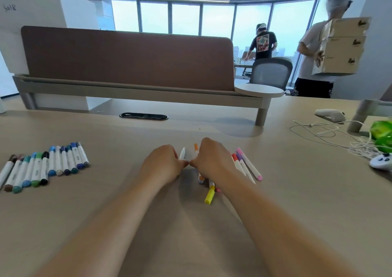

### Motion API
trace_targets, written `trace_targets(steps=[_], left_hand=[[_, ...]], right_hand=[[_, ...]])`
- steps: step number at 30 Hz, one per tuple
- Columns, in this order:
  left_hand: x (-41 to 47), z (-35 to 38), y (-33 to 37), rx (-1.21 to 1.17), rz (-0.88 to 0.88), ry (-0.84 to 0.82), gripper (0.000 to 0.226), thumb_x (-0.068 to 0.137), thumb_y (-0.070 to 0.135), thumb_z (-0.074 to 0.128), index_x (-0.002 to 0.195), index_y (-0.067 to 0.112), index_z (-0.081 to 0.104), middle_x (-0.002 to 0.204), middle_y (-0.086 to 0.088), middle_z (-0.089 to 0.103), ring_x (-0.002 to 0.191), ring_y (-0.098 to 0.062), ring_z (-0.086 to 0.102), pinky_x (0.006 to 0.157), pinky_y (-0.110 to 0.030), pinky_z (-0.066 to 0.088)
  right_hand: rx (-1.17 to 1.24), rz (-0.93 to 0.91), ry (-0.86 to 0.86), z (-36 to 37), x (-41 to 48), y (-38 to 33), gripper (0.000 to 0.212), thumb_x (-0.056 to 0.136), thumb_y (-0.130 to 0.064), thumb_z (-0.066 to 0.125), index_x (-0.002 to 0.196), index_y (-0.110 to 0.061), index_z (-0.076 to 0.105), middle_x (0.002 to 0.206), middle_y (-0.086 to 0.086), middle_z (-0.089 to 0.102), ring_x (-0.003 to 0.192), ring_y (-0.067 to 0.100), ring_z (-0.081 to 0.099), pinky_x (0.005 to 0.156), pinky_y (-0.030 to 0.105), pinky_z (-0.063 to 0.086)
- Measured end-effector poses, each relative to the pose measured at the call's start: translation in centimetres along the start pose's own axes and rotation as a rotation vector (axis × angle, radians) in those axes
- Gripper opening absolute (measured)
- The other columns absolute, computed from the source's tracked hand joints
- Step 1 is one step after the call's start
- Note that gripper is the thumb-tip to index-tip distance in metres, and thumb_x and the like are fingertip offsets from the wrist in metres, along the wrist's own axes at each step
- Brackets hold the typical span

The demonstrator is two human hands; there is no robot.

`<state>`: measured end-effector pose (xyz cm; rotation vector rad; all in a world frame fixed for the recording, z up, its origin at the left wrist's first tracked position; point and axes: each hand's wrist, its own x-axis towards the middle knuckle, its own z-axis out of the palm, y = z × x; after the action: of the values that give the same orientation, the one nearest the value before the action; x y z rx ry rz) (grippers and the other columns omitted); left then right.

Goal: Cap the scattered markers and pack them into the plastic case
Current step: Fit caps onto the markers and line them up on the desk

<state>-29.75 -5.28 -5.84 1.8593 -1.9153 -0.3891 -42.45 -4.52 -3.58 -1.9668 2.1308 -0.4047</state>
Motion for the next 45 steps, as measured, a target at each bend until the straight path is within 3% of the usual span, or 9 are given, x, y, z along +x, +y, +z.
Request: trace_targets(steps=[4, 12, 15, 21, 26, 30, 36, 42, 45], left_hand=[[0.4, 0.4, -0.2, 0.073, -0.009, -0.03, 0.032, 0.081, 0.044, 0.067, 0.081, 0.011, 0.066, 0.075, -0.006, 0.064, 0.075, -0.023, 0.062, 0.065, -0.033, 0.047], [-0.1, -0.5, -0.5, 0.085, -0.026, 0.004, 0.038, 0.084, 0.035, 0.058, 0.058, 0.009, 0.051, 0.054, -0.006, 0.046, 0.053, -0.024, 0.045, 0.049, -0.029, 0.03], [-0.2, -1.4, -0.7, -0.082, -0.085, -0.035, 0.028, 0.083, 0.024, 0.061, 0.062, 0.005, 0.055, 0.056, -0.008, 0.047, 0.05, -0.023, 0.043, 0.051, -0.027, 0.031], [-1.0, -2.6, -1.2, -0.442, -0.024, -0.138, 0.024, 0.081, 0.012, 0.057, 0.061, 0.001, 0.066, 0.056, -0.013, 0.067, 0.05, -0.022, 0.053, 0.056, -0.028, 0.042], [-1.9, -2.8, 0.2, -0.43, 0.084, -0.231, 0.01, 0.087, 0.007, 0.053, 0.078, 0.006, 0.059, 0.067, -0.013, 0.07, 0.054, -0.019, 0.063, 0.054, -0.031, 0.05], [-2.4, -2.9, 0.7, -0.432, 0.117, -0.269, 0.007, 0.089, 0.008, 0.054, 0.092, 0.011, 0.06, 0.077, -0.014, 0.071, 0.06, -0.02, 0.067, 0.057, -0.031, 0.055], [-2.2, -2.9, 0.5, -0.403, 0.107, -0.267, 0.012, 0.089, 0.008, 0.052, 0.096, 0.002, 0.06, 0.078, -0.012, 0.072, 0.057, -0.017, 0.068, 0.057, -0.029, 0.055], [-2.1, -2.9, 0.4, -0.418, 0.099, -0.261, 0.011, 0.088, 0.008, 0.052, 0.094, 0.001, 0.058, 0.079, -0.013, 0.073, 0.057, -0.017, 0.067, 0.057, -0.03, 0.053], [-2.1, -2.9, 0.2, -0.415, 0.105, -0.253, 0.011, 0.088, 0.009, 0.052, 0.093, 0.001, 0.058, 0.079, -0.014, 0.072, 0.056, -0.016, 0.066, 0.055, -0.03, 0.053]], right_hand=[[0.055, -0.041, 0.11, 0.8, -0.5, 0.6, 0.016, 0.09, -0.025, 0.063, 0.092, -0.012, 0.056, 0.086, 0.004, 0.056, 0.077, 0.019, 0.054, 0.066, 0.031, 0.043], [-0.026, 0.032, 0.006, 1.6, 0.5, 0.4, 0.026, 0.095, -0.036, 0.059, 0.109, -0.015, 0.064, 0.097, -0.004, 0.061, 0.078, 0.013, 0.056, 0.075, 0.023, 0.04], [-0.057, -0.001, -0.001, 1.3, 0.1, 0.3, 0.024, 0.095, -0.041, 0.057, 0.101, -0.018, 0.063, 0.083, -0.005, 0.058, 0.063, 0.011, 0.05, 0.069, 0.027, 0.039], [-0.129, -0.045, -0.057, -2.5, -2.0, 0.8, 0.035, 0.089, -0.046, 0.063, 0.07, -0.017, 0.053, 0.071, 0.0, 0.056, 0.073, 0.02, 0.059, 0.067, 0.03, 0.048], [-0.263, -0.007, -0.416, -5.3, -4.7, 0.6, 0.038, 0.087, -0.045, 0.069, 0.079, -0.008, 0.069, 0.069, 0.003, 0.063, 0.063, 0.018, 0.056, 0.072, 0.029, 0.047], [-0.307, -0.053, -0.414, -4.9, -5.2, 0.3, 0.034, 0.087, -0.041, 0.068, 0.075, -0.01, 0.062, 0.067, 0.003, 0.06, 0.065, 0.02, 0.058, 0.079, 0.031, 0.053], [-0.341, -0.051, -0.433, -4.0, -5.0, -0.2, 0.039, 0.087, -0.034, 0.07, 0.062, -0.01, 0.053, 0.059, 0.0, 0.059, 0.047, 0.012, 0.054, 0.057, 0.023, 0.047], [-0.453, -0.107, -0.466, -3.9, -5.9, -0.7, 0.039, 0.092, -0.032, 0.063, 0.061, -0.013, 0.051, 0.078, 0.003, 0.066, 0.073, 0.019, 0.063, 0.09, 0.034, 0.054], [-0.463, -0.121, -0.481, -3.9, -6.5, -1.0, 0.036, 0.092, -0.025, 0.062, 0.061, -0.012, 0.051, 0.08, 0.005, 0.066, 0.071, 0.018, 0.061, 0.088, 0.032, 0.053]])
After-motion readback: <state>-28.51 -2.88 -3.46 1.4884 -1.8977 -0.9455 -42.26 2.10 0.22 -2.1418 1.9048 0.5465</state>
